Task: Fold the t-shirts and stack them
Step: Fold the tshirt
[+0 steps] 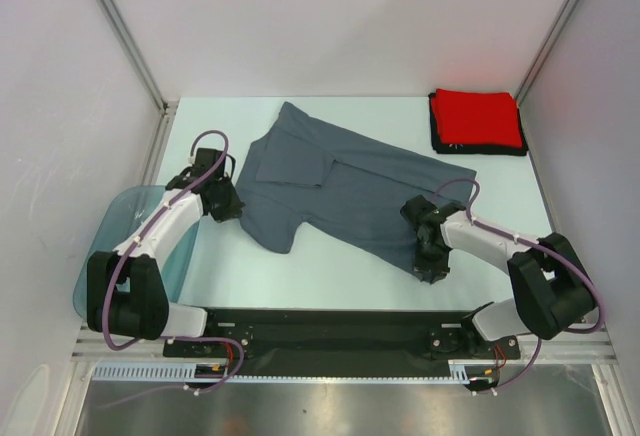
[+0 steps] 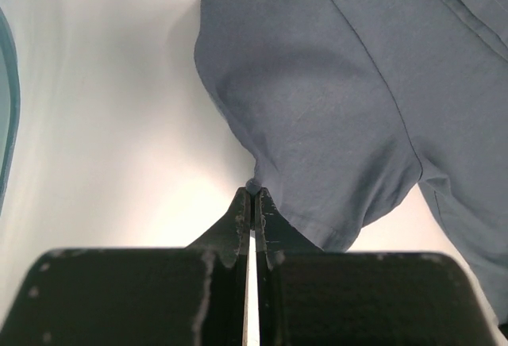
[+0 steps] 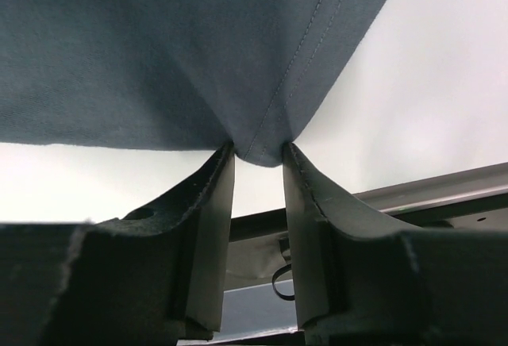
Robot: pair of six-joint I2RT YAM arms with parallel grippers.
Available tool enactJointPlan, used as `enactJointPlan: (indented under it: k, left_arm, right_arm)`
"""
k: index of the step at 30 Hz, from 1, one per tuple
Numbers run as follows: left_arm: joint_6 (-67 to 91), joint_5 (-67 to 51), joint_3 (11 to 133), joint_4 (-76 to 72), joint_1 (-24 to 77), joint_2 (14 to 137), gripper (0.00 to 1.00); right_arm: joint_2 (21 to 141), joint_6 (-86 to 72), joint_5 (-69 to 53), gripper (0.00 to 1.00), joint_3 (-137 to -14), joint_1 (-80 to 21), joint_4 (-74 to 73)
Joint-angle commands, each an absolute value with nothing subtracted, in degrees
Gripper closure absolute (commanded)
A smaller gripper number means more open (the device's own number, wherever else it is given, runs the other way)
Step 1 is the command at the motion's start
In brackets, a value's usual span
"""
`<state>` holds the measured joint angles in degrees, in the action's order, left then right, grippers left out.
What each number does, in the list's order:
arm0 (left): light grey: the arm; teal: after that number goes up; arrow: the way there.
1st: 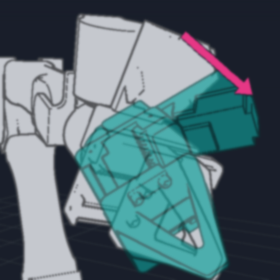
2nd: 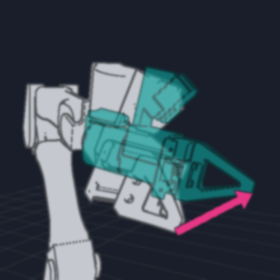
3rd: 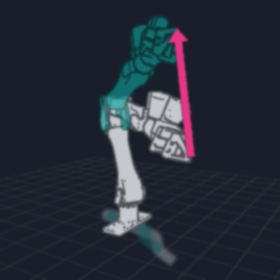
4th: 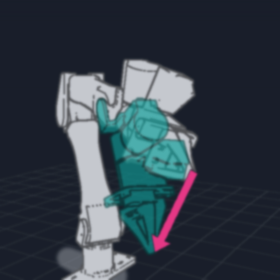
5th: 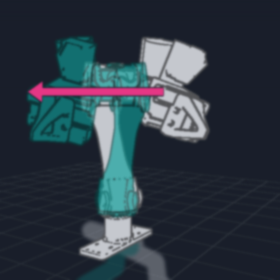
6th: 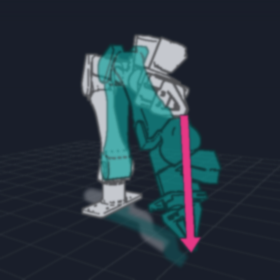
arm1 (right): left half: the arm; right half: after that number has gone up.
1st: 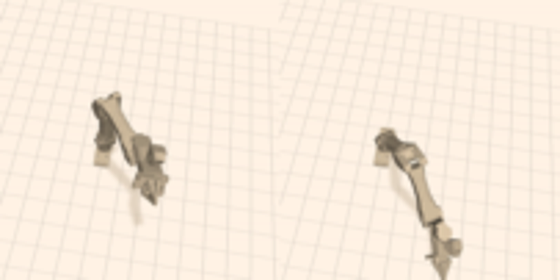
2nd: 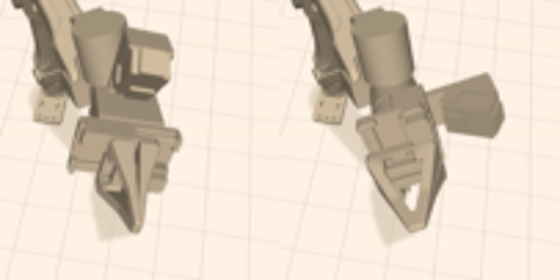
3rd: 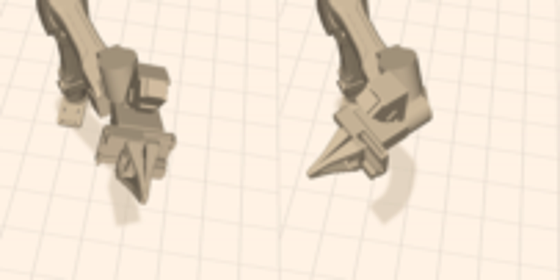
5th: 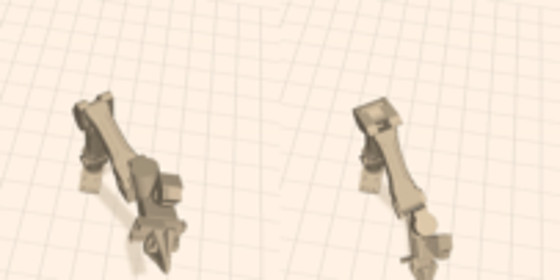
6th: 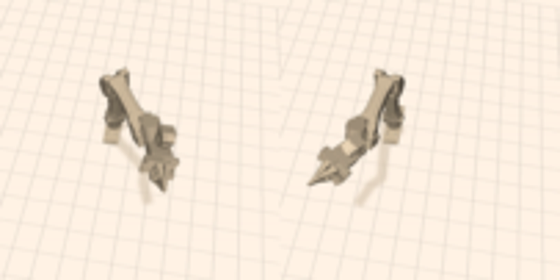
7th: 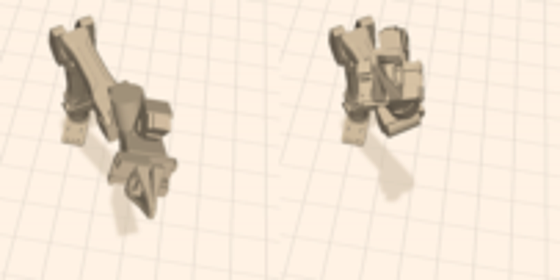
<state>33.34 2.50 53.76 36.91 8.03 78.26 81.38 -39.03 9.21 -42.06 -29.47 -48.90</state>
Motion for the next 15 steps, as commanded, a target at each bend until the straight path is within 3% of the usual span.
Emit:
enactJointPlan:
  k: [1, 7, 11, 15]
  left_arm:
    - [31.82, 1.93, 56.25, 37.27, 8.35, 77.96, 1.00]
    - [31.81, 2.29, 55.90, 37.35, 8.35, 76.99, 1.00]
    - [32.08, 1.85, 55.63, 37.35, 8.35, 76.29, 1.00]
    - [31.99, 1.67, 56.95, 37.44, 8.35, 75.24, 1.00]
  right_arm:
    - [82.62, -40.61, 12.04, 0.66, -41.57, -29.79, -48.07]
    - [83.23, -40.52, 11.26, 0.66, -41.75, -29.71, -47.90]
    - [83.06, -40.52, 9.93, 0.88, -41.04, -29.88, -47.98]
    - [81.22, -40.78, 9.58, 0.94, -41.48, -29.80, -49.65]
